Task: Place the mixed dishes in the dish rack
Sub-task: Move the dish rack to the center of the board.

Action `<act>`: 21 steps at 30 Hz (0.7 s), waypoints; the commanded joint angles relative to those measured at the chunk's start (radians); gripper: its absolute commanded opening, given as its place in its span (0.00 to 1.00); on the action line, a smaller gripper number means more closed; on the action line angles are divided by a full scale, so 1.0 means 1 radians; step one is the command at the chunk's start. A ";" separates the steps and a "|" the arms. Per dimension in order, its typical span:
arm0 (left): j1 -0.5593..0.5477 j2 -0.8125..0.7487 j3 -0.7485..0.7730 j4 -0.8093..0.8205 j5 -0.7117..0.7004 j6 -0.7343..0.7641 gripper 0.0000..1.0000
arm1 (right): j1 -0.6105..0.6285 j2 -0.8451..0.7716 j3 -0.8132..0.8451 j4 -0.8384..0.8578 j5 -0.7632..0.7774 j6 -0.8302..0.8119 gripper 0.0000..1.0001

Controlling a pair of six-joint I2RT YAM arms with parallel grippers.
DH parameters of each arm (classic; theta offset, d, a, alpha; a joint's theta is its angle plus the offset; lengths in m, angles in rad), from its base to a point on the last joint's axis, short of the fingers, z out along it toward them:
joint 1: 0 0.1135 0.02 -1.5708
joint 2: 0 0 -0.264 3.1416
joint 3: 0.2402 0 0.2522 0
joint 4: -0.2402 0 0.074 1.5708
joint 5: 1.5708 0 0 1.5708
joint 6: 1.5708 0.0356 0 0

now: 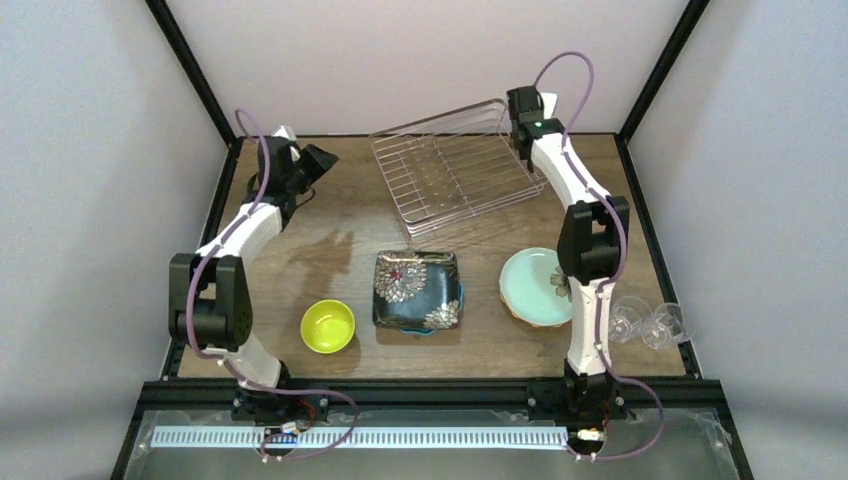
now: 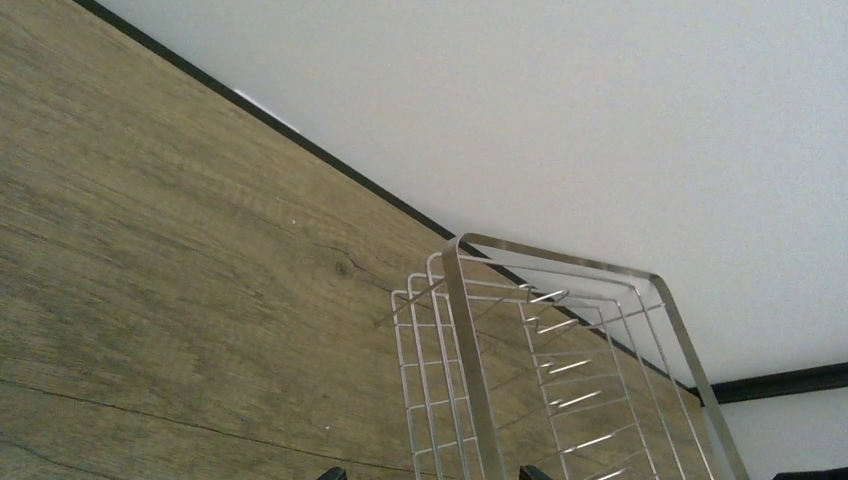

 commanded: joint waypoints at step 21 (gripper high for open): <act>-0.016 0.164 0.143 0.015 0.035 -0.055 1.00 | -0.105 0.163 0.170 0.067 -0.188 -0.154 0.84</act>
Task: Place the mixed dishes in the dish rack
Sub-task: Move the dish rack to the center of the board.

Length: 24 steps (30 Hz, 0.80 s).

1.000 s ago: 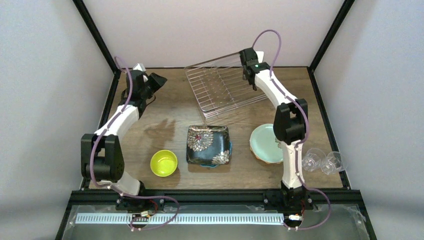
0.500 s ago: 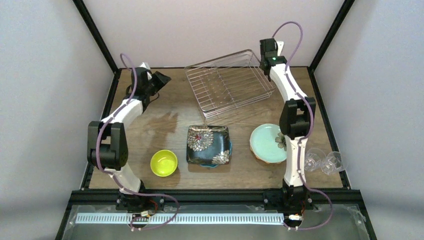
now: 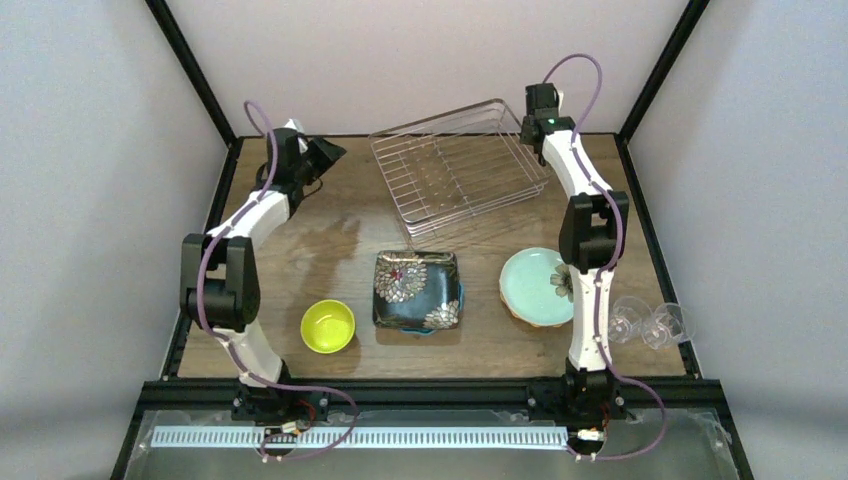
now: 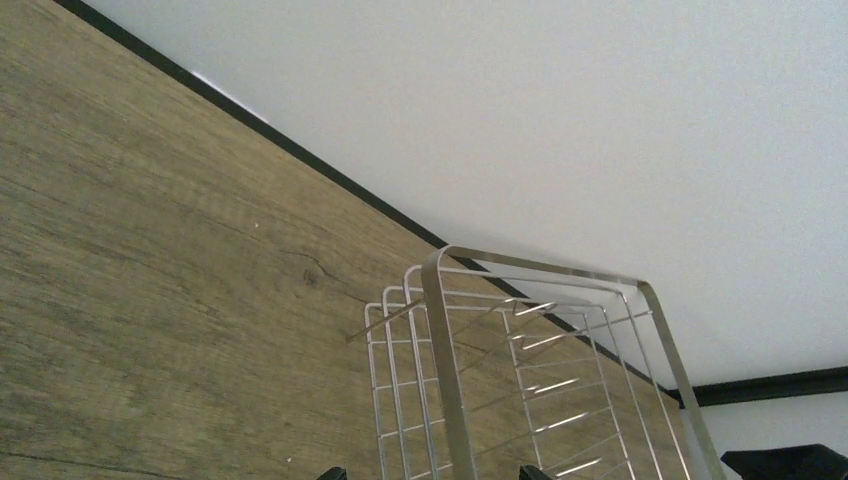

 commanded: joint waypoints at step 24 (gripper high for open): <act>-0.023 0.036 0.031 -0.003 -0.018 -0.016 1.00 | -0.063 0.098 -0.011 -0.030 -0.234 -0.078 0.83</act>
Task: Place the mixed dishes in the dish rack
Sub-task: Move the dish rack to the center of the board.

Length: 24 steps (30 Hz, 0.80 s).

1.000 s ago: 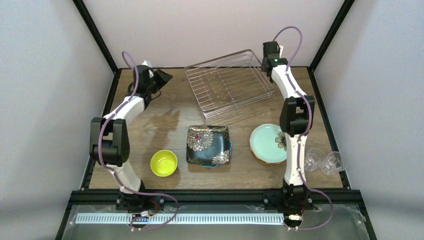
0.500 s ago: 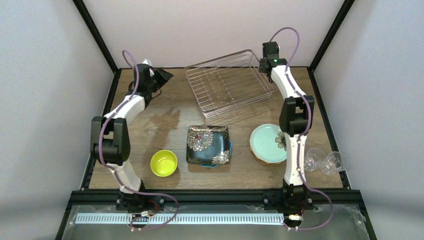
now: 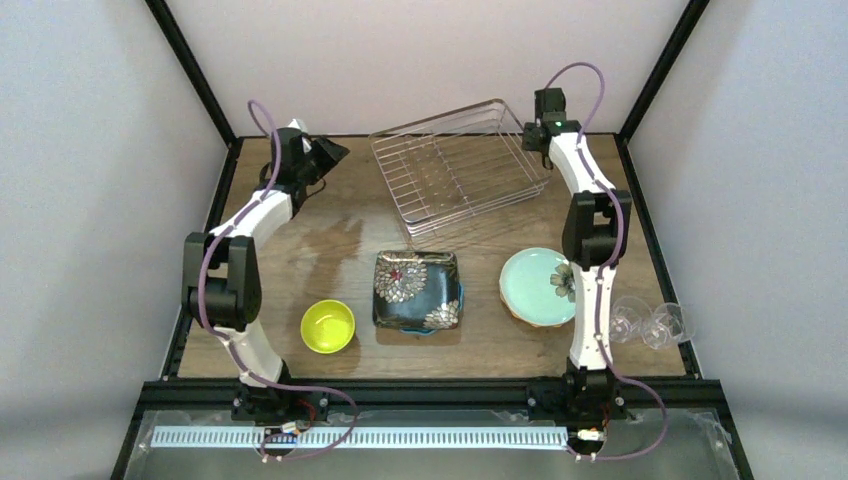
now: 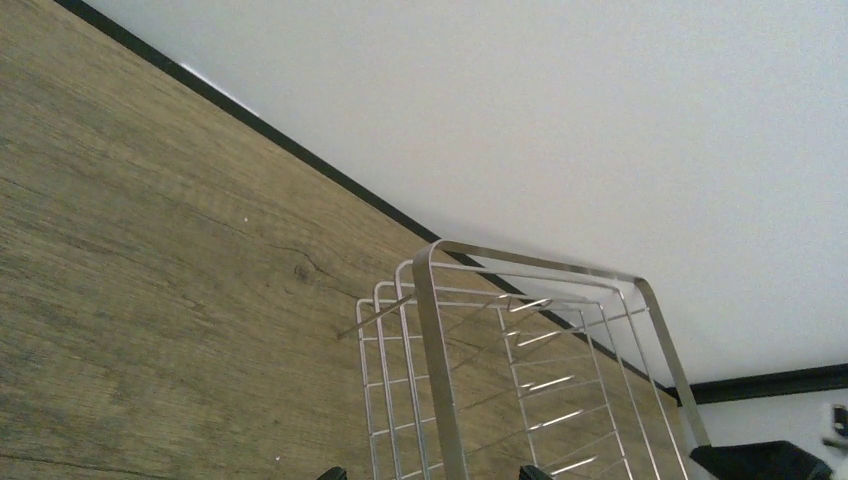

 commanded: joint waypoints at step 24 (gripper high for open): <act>-0.010 0.027 0.029 -0.034 -0.001 -0.020 1.00 | -0.008 -0.095 -0.185 -0.052 -0.095 0.049 0.31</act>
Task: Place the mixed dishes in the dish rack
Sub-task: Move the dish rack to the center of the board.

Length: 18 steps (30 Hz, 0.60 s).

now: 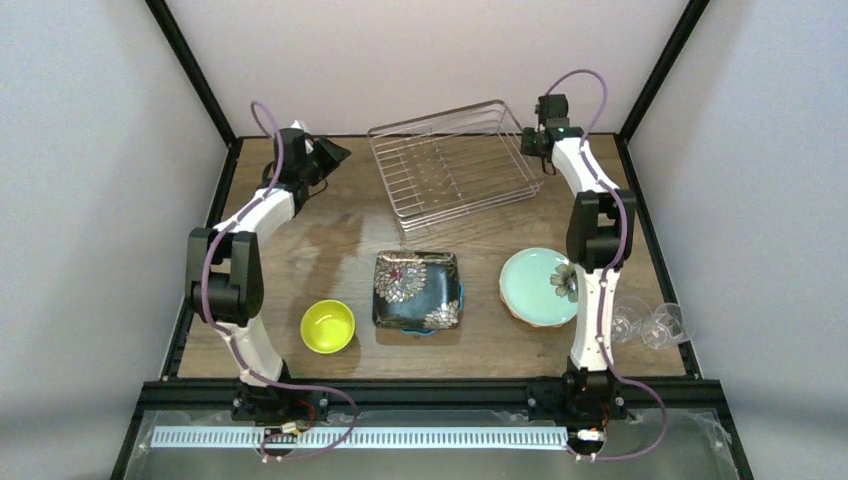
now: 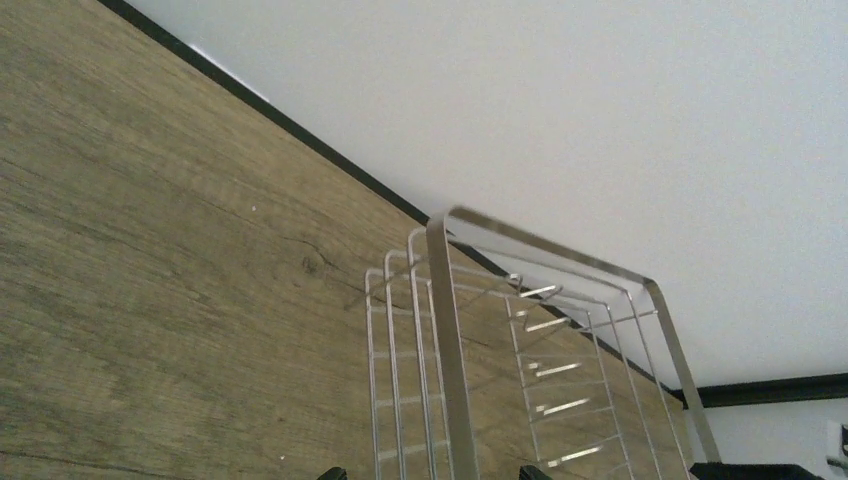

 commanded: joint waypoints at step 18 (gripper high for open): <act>-0.013 -0.095 -0.090 -0.051 -0.003 0.033 1.00 | 0.058 -0.285 -0.252 0.043 0.100 0.009 0.01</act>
